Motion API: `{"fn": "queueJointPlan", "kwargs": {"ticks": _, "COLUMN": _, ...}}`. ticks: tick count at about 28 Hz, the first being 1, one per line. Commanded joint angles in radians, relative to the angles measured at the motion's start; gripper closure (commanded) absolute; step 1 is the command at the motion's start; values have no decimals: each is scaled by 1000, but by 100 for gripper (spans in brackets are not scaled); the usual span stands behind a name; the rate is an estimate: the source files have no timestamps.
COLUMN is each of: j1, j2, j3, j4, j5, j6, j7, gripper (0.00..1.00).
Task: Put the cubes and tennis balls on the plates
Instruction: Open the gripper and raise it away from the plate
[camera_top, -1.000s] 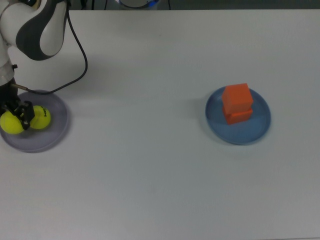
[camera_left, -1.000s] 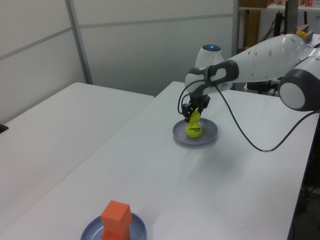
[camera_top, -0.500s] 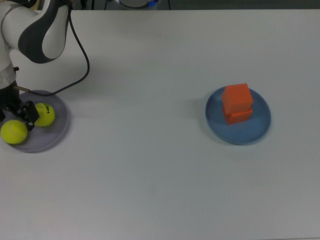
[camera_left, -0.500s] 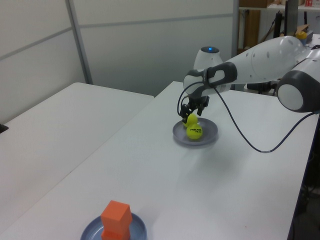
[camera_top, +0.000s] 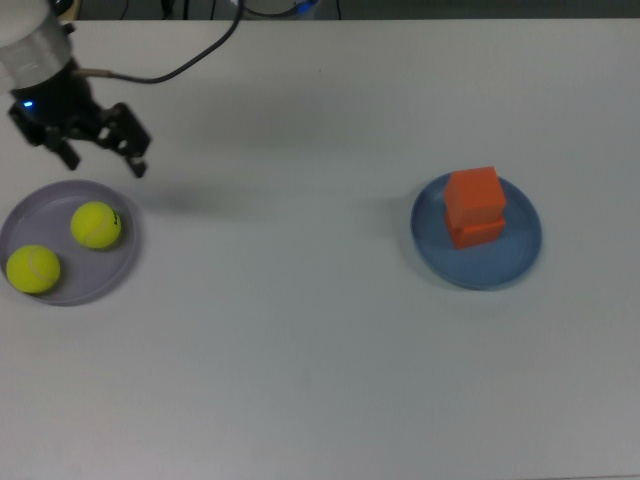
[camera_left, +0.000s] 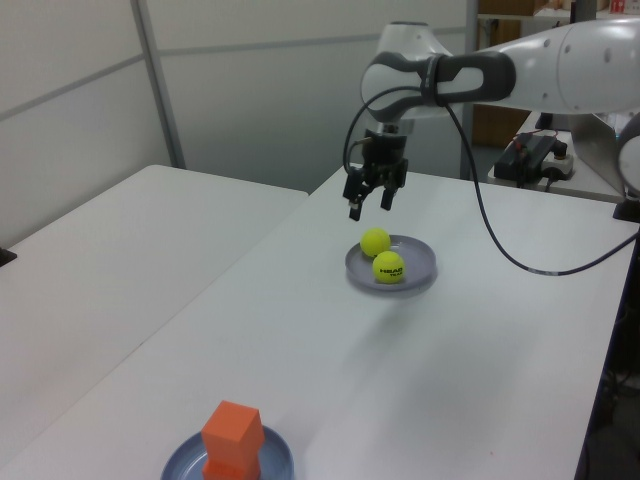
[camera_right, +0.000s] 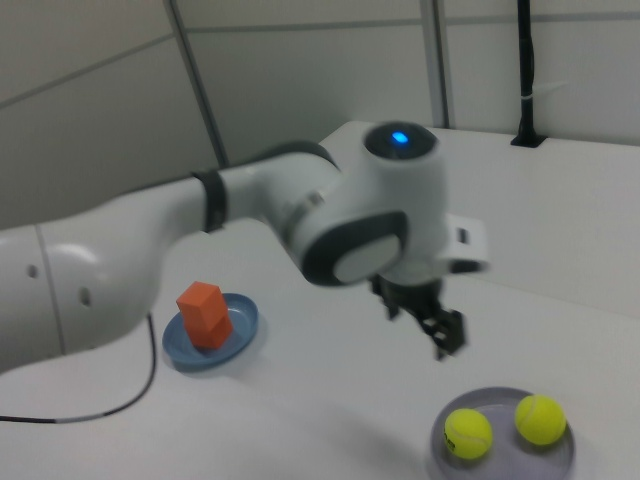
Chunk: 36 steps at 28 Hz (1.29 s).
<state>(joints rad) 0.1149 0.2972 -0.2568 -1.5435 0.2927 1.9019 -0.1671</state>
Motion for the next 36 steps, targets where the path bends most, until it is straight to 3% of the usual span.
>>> {"fn": "queueJointPlan", "kwargs": {"ticks": 1, "j1": 9, "j2": -61, "j3": 99, "j4": -35, "j5": -116, "j6": -78, "j7": 159, "gripper": 0}}
{"fn": "queueJointPlan", "kwargs": {"ticks": 4, "j1": -12, "j2": -92, "j3": 192, "j4": -41, "j5": -207, "j6": -93, "j7": 270, "gripper": 0}}
{"fn": "queueJointPlan", "kwargs": {"ticks": 8, "j1": -26, "j2": -122, "j3": 240, "j4": -49, "j5": -245, "j6": -113, "j7": 331, "gripper": 0}}
{"fn": "queueJointPlan", "kwargs": {"ticks": 21, "j1": -18, "j2": -176, "j3": 242, "j4": -89, "j5": -257, "j6": -126, "j7": 347, "gripper": 0}}
{"fn": "queueJointPlan", "kwargs": {"ticks": 36, "j1": -18, "j2": -179, "j3": 243, "j4": -89, "j5": -257, "j6": -121, "j7": 347, "gripper": 0}}
